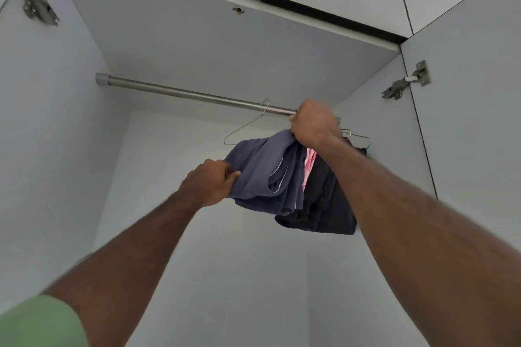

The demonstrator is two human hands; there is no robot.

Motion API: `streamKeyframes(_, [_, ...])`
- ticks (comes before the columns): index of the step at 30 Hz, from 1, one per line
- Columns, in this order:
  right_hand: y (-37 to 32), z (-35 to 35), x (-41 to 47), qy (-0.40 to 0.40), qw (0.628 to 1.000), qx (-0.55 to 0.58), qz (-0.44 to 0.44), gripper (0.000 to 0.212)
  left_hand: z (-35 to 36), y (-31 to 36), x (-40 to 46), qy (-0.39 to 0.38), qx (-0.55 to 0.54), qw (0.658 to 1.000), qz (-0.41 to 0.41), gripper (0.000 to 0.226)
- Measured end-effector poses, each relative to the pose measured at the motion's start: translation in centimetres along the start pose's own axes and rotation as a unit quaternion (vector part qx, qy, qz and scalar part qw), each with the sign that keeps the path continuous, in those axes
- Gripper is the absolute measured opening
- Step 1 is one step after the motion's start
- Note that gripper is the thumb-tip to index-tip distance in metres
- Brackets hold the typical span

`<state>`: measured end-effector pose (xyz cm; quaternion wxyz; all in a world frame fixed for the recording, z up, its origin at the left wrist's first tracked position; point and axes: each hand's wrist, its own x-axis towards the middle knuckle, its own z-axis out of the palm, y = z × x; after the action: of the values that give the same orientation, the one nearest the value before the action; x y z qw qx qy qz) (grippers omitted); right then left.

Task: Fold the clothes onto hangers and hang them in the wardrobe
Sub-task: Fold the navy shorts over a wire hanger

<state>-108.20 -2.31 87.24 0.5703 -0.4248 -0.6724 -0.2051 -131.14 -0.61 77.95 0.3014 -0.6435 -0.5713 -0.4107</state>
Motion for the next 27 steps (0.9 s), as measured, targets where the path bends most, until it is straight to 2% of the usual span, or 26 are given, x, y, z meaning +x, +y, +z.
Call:
streamKeyframes(12, [1.0,5.5,5.4,0.045,0.996,-0.062,0.050,0.016,5.0,-4.4,6.9,-0.031,-0.018,0.998,0.050,0.027])
streamKeyframes(20, [-0.3,7.4,7.2,0.057,0.993,-0.087,0.046,0.021,5.4,-5.8,9.6,-0.015,-0.018,0.998,0.055,0.023])
streamKeyframes(27, [-0.1,8.5,7.4,0.055,0.992,-0.100,0.052,0.020,4.4,-5.3,10.5,-0.005,-0.024,0.998,0.061,0.039])
